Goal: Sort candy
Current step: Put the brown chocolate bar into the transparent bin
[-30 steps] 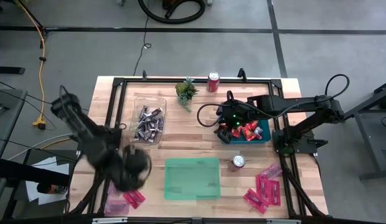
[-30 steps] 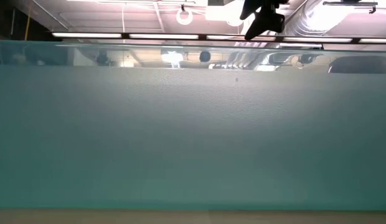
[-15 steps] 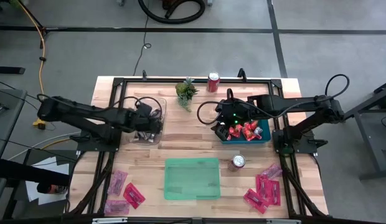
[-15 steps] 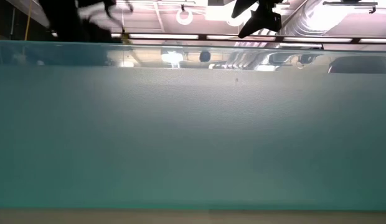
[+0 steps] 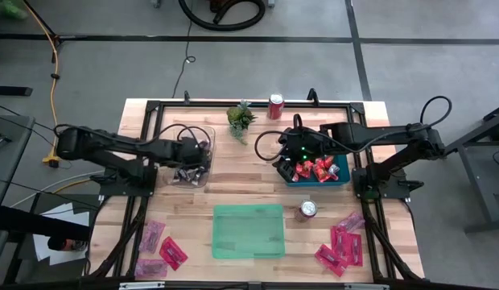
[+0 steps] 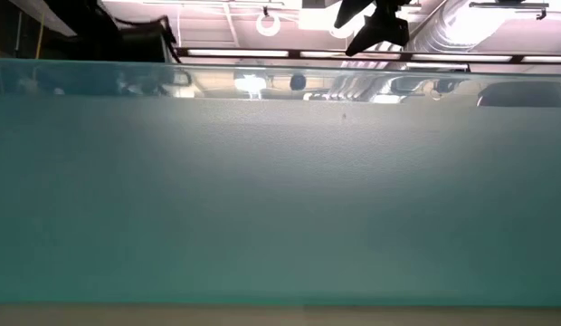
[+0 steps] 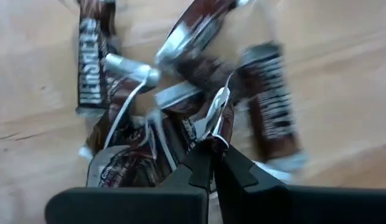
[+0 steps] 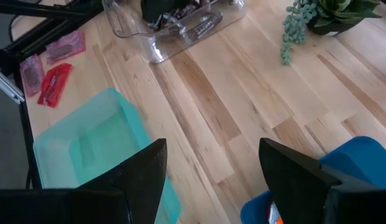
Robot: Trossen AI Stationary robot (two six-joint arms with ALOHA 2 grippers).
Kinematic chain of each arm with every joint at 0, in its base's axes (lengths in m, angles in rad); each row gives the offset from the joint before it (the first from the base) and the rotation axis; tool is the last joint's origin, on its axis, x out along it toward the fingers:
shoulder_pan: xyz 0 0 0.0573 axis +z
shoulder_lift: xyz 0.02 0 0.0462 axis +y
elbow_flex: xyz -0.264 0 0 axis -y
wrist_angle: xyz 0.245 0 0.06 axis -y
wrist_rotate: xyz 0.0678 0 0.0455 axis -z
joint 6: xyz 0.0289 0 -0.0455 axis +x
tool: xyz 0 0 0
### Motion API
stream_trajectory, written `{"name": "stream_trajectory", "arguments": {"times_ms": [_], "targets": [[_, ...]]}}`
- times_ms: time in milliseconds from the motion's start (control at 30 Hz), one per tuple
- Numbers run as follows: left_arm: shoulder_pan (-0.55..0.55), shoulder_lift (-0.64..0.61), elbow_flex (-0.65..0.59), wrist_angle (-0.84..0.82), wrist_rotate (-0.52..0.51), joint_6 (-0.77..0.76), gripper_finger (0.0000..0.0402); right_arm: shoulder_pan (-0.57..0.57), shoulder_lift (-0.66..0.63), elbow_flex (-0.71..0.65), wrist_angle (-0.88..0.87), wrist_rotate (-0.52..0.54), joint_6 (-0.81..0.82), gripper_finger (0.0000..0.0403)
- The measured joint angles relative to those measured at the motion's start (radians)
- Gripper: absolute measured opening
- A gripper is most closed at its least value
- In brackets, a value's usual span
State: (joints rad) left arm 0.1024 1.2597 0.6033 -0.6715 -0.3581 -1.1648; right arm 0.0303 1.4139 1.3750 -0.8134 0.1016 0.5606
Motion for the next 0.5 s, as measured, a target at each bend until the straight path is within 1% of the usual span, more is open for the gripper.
{"name": "stream_trajectory", "arguments": {"times_ms": [100,167,333,500], "targets": [[0.026,0.051,0.001,-0.04,0.028,0.013,0.0,0.0,0.0,0.0,-0.002,0.001,-0.001,0.025],[0.035,0.074,0.0,-0.06,0.032,-0.015,0.0,0.0,0.0,0.0,-0.007,0.001,0.0,0.025],[0.035,0.081,0.001,-0.049,0.009,-0.073,0.0,0.0,0.0,0.0,-0.008,0.001,0.0,0.025],[0.035,0.073,0.003,-0.027,0.02,-0.098,0.0,0.0,0.0,0.0,-0.014,0.002,-0.011,0.025]]}}
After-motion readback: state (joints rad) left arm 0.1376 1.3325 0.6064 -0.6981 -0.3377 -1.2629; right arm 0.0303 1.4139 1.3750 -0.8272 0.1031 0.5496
